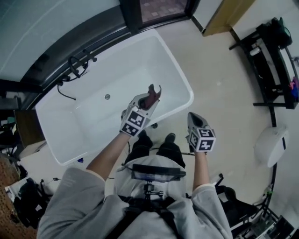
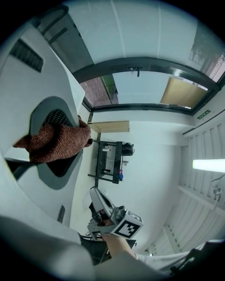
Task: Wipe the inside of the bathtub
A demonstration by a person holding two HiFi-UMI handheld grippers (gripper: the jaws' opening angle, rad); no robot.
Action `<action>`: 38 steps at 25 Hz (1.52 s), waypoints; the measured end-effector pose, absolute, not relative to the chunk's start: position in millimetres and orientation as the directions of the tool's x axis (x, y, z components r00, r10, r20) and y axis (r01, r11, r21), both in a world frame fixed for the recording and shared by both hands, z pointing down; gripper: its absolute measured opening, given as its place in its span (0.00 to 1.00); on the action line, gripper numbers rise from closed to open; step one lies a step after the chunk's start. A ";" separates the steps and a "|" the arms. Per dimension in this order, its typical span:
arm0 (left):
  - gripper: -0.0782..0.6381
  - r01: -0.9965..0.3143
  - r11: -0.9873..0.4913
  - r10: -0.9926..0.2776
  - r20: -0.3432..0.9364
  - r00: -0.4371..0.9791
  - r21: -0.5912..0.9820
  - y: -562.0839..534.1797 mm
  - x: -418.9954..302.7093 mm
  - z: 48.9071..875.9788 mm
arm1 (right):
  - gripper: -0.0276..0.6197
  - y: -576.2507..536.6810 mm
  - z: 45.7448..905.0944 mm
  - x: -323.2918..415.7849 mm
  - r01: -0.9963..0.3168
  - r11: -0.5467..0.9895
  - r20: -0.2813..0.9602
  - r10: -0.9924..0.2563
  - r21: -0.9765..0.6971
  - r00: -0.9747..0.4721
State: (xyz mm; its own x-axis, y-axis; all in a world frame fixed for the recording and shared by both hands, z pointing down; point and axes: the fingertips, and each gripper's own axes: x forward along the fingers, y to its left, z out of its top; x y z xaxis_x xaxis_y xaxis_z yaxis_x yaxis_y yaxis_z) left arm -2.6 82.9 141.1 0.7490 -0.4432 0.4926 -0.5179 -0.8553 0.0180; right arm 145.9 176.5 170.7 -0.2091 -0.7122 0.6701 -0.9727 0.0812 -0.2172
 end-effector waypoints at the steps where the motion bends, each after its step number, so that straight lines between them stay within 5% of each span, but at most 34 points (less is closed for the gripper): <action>1: 0.25 -0.534 -0.845 -0.455 0.492 0.742 0.023 92.5 -7.3 138.3 | 0.06 183.1 167.4 146.5 -0.972 0.087 0.668 -0.713 -0.220 -0.215; 18: 0.25 -0.708 -0.706 -0.626 0.478 0.617 -0.011 215.6 -56.1 97.2 | 0.06 268.4 140.8 161.2 -0.942 0.157 0.558 -0.772 -0.296 -0.304; 38: 0.25 -0.734 -0.678 -0.655 0.475 0.587 -0.027 275.7 -200.6 86.1 | 0.05 323.4 138.0 32.7 -0.945 0.185 0.567 -0.762 -0.270 -0.311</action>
